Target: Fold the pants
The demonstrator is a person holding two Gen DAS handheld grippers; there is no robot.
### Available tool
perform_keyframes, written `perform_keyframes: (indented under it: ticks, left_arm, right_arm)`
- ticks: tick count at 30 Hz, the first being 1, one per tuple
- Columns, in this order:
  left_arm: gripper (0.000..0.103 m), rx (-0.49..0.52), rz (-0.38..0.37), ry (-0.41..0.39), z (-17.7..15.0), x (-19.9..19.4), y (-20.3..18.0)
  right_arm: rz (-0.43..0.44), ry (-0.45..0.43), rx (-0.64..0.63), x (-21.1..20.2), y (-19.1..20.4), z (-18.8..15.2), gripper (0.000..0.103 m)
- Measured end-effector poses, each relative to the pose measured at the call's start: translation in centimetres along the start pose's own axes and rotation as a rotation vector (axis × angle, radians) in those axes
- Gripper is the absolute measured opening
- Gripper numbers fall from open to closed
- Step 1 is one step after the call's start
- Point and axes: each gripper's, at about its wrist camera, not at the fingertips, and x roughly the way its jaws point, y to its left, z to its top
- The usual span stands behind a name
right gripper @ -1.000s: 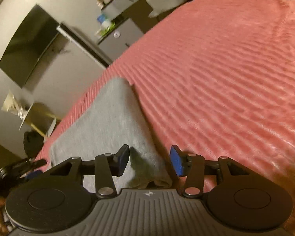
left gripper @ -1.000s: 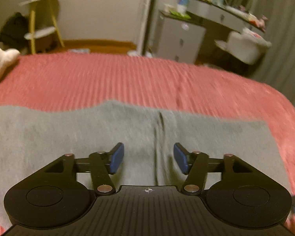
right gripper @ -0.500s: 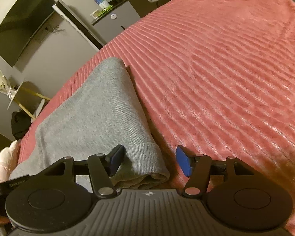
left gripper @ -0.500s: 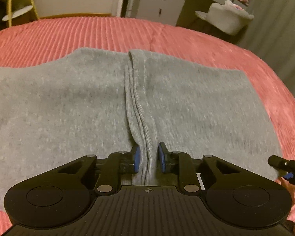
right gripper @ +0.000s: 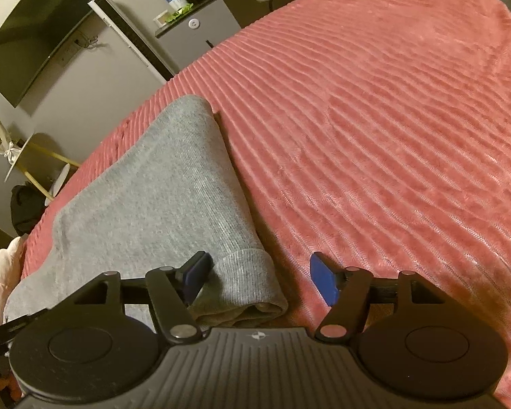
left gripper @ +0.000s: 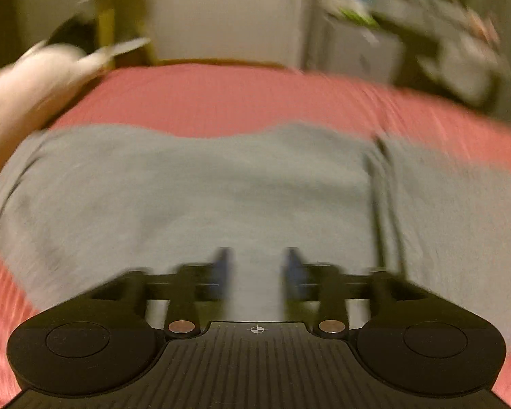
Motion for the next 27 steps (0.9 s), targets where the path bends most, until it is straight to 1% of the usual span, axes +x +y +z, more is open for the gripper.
perform_keyframes:
  ticks: [1, 2, 5, 7, 10, 13, 15, 17, 19, 20, 21, 22, 23, 24, 25, 27]
  left_arm:
    - [0.068, -0.077, 0.005, -0.026, -0.1, -0.7, 2.3]
    - [0.071, -0.149, 0.007, -0.047, -0.3, -1.3, 4.6]
    - [0.072, -0.298, 0.064, -0.074, -1.2, -1.8, 10.4]
    - [0.070, -0.400, 0.109, -0.059, -2.1, -1.6, 14.2]
    - [0.069, -0.538, 0.145, -0.024, -3.2, -0.8, 18.1]
    - [0.072, -0.639, 0.079, -0.020, -4.0, -0.2, 20.2]
    - [0.072, -0.658, 0.062, -0.036, -4.0, 0.1, 20.4]
    - [0.074, -0.656, 0.055, -0.039, -3.9, 0.3, 20.5]
    - [0.074, -0.662, 0.039, -0.031, -4.0, 0.4, 20.7]
    - [0.074, -0.648, 0.030, -0.024, -3.9, 0.4, 20.5]
    - [0.074, -0.625, 0.028, -0.020, -3.8, 0.2, 20.3]
    - [0.075, -0.597, 0.031, -0.018, -3.7, 0.4, 20.0]
    - [0.075, -0.576, 0.038, -0.015, -3.8, 0.3, 19.8]
    - [0.076, -0.562, 0.045, -0.009, -3.7, 0.6, 19.8]
    - [0.076, -0.556, 0.048, -0.006, -3.7, 0.6, 19.8]
    - [0.076, -0.567, 0.045, -0.005, -3.7, 0.5, 19.9]
  right_arm:
    - [0.002, 0.001, 0.003, 0.0, 0.0, 0.0, 0.067]
    - [0.003, 0.003, 0.004, 0.0, -0.1, 0.0, 0.068]
    - [-0.002, 0.008, -0.006, 0.1, 0.1, 0.1, 0.070]
    - [-0.004, 0.011, -0.015, 0.1, 0.2, 0.1, 0.071]
    - [-0.007, 0.005, -0.027, 0.0, 0.5, 0.1, 0.071]
    - [-0.018, -0.024, -0.050, -0.4, 1.0, 0.0, 0.071]
    - [-0.043, -0.059, -0.086, -1.1, 1.9, 0.0, 0.071]
    - [-0.056, -0.125, -0.133, -2.2, 3.1, -0.3, 0.071]
    - [-0.032, -0.195, -0.139, -3.2, 4.3, -0.8, 0.071]
    - [-0.001, -0.213, -0.139, -3.4, 4.9, -1.1, 0.071]
    - [0.020, -0.213, -0.143, -3.2, 5.5, -1.3, 0.071]
    - [0.030, -0.202, -0.154, -2.7, 6.1, -1.6, 0.066]
    - [0.028, -0.183, -0.178, -1.9, 6.9, -2.0, 0.056]
    - [0.024, -0.157, -0.203, -1.0, 7.6, -2.3, 0.052]
    - [0.020, -0.137, -0.219, -0.4, 8.1, -2.5, 0.046]
    - [0.011, -0.108, -0.251, 0.9, 8.9, -2.7, 0.045]
